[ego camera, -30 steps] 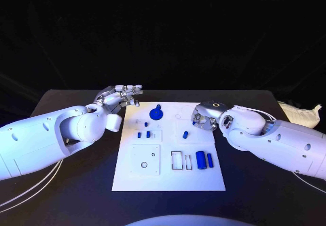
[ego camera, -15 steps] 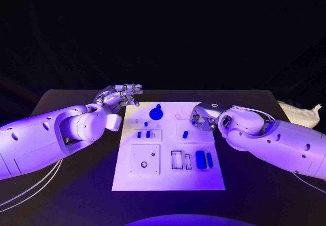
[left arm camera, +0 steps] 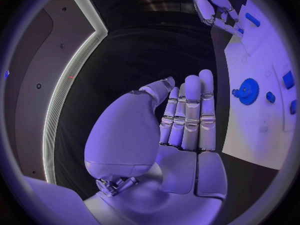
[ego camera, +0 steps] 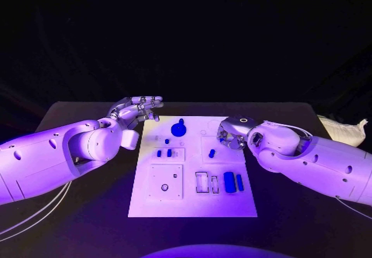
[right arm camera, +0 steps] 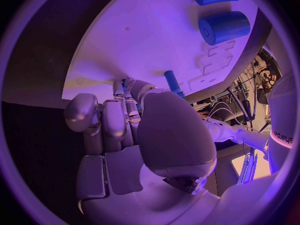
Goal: Assemble the parts on the task board
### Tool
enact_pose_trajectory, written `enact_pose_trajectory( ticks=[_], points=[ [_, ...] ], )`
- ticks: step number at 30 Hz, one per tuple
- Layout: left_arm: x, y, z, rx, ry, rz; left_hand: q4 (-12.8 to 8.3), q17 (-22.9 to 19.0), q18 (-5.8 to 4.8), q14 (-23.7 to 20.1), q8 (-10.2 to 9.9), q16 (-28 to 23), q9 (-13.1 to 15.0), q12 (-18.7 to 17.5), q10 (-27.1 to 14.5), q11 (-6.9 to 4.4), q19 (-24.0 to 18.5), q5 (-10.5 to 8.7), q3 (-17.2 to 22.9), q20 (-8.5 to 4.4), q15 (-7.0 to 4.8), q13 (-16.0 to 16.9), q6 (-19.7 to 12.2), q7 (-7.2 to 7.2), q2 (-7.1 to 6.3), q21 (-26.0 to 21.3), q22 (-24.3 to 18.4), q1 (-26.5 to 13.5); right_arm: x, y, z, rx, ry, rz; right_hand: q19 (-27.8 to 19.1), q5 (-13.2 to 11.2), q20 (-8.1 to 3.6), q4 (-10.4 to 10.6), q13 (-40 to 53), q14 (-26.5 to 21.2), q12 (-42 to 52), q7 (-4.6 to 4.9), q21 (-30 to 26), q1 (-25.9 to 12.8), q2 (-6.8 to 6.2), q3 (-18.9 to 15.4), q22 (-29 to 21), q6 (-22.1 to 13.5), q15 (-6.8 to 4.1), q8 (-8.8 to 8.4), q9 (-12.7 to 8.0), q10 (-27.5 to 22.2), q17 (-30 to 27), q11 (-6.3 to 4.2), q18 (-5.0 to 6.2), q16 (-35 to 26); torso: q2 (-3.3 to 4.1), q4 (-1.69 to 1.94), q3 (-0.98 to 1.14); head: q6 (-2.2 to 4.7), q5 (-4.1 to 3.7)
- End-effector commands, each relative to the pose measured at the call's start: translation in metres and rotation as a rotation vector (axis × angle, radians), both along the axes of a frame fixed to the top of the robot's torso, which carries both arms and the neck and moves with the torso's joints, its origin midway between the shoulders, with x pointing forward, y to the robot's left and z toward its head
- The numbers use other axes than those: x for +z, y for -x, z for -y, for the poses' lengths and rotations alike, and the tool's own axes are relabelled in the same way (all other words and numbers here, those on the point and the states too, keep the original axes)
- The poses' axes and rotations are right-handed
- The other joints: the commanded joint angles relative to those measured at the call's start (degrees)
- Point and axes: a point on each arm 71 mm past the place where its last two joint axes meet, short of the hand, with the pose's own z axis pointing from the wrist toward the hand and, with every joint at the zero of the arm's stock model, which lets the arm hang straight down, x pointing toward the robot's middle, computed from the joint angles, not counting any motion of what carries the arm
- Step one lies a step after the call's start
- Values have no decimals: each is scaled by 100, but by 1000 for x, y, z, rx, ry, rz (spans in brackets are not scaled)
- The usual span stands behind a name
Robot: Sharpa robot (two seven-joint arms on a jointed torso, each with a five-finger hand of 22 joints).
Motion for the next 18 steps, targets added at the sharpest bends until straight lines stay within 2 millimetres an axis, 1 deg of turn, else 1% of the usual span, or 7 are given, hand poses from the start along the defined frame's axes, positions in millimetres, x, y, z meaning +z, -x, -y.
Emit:
enact_pose_trajectory(
  ticks=[1,6,9,14,18],
  points=[
    [1,1,3,-25,2,10,-41,-9,69,5,23,-18,-9,31,-30,-3,15,25,-5,-11,-12,-5,-37,-11,32,-21,-5,47,-8,2,0,-14,68,9,68,-55,-4,-81,8,248,26,7,61,18,108,40,83,67,-57,37,34,105,29,-23,-75,35,0,-4,3,-10,-12],
    [1,1,3,-25,1,9,-50,-14,69,3,24,-18,-9,35,-35,-1,15,25,-6,-11,-12,-6,-41,-9,33,-22,-6,53,-3,3,-2,-14,29,58,99,-67,-9,-173,0,245,2,14,114,20,136,125,150,106,-67,45,55,188,-29,-23,-86,-5,-2,-5,0,-15,-17],
    [1,1,2,-25,0,9,-50,-14,69,3,24,-18,-9,35,-35,-1,15,25,-6,-11,-12,-6,-41,-9,33,-22,-6,53,0,5,-4,-9,1,77,105,-71,-11,-185,-2,246,-5,17,123,10,132,134,162,110,-67,45,58,201,-40,-22,-87,-12,-6,-5,2,-14,-11],
    [1,1,1,-23,-2,9,-50,-14,69,3,24,-18,-9,35,-35,-1,15,25,-6,-11,-12,-6,-41,-9,33,-22,-6,53,5,8,-5,-4,-45,98,111,-83,-13,-196,-6,247,-17,20,134,-13,126,144,175,116,-68,44,63,214,-42,-20,-89,-9,-6,-1,-2,-10,-12],
    [1,1,0,-21,-3,8,-53,-16,69,2,25,-18,-10,36,-37,-1,15,24,-6,-12,-11,-6,-43,-8,34,-22,-6,55,9,10,-4,-4,-68,107,113,-98,-13,-203,-9,249,-28,20,139,-32,121,151,179,119,-68,43,66,222,-41,-19,-89,-4,-9,-5,-3,-5,-7]
  ],
)
